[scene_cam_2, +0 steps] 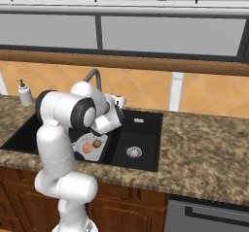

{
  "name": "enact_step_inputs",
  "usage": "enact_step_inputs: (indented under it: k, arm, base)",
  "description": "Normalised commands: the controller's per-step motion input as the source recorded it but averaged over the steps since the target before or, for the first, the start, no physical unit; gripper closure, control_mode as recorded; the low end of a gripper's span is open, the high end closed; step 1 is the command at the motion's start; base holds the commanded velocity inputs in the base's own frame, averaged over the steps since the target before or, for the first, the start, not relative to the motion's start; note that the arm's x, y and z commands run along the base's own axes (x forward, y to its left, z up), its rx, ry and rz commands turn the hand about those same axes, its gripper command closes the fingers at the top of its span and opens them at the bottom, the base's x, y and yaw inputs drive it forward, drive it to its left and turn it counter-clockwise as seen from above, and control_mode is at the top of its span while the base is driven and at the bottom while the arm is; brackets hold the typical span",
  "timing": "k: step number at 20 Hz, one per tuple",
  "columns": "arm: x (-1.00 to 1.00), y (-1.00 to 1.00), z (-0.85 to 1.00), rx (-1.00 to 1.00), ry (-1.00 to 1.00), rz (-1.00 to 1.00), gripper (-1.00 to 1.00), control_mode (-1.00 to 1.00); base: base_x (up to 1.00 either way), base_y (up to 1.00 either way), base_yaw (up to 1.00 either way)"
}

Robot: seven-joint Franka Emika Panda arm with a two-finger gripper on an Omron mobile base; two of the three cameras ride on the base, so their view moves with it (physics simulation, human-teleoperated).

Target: Put the colander in the sink, put the kiwi, peach in the colander, and turn on the sink faucet and pour water over the colander.

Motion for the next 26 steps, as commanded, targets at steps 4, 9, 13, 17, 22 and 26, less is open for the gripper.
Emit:
enact_step_inputs:
  k: [4, 9, 13, 17, 22, 26]
  arm:
    - [0.22, 0.0, 0.0, 0.02, 0.0, 0.0, -1.0, -1.0]
    - [0.19, 0.0, 0.0, 0.0, 0.0, 0.0, -1.0, -1.0]
    - [0.24, 0.0, -0.13, 0.0, 0.0, 0.0, -1.0, -1.0]
    - [0.2, 0.0, -0.23, 0.01, 0.0, 0.0, -1.0, -1.0]
    - [0.23, 0.0, -0.39, 0.0, 0.0, 0.0, -1.0, -1.0]
    - [0.23, 0.0, -0.4, 0.04, 0.0, 0.0, -1.0, -1.0]
  base:
    - [0.0, 0.0, 0.0]
    - [0.0, 0.0, 0.0]
    - [0.0, 0.0, 0.0]
    - [0.0, 0.0, 0.0]
    - [0.0, 0.0, 0.0]
    - [0.0, 0.0, 0.0]
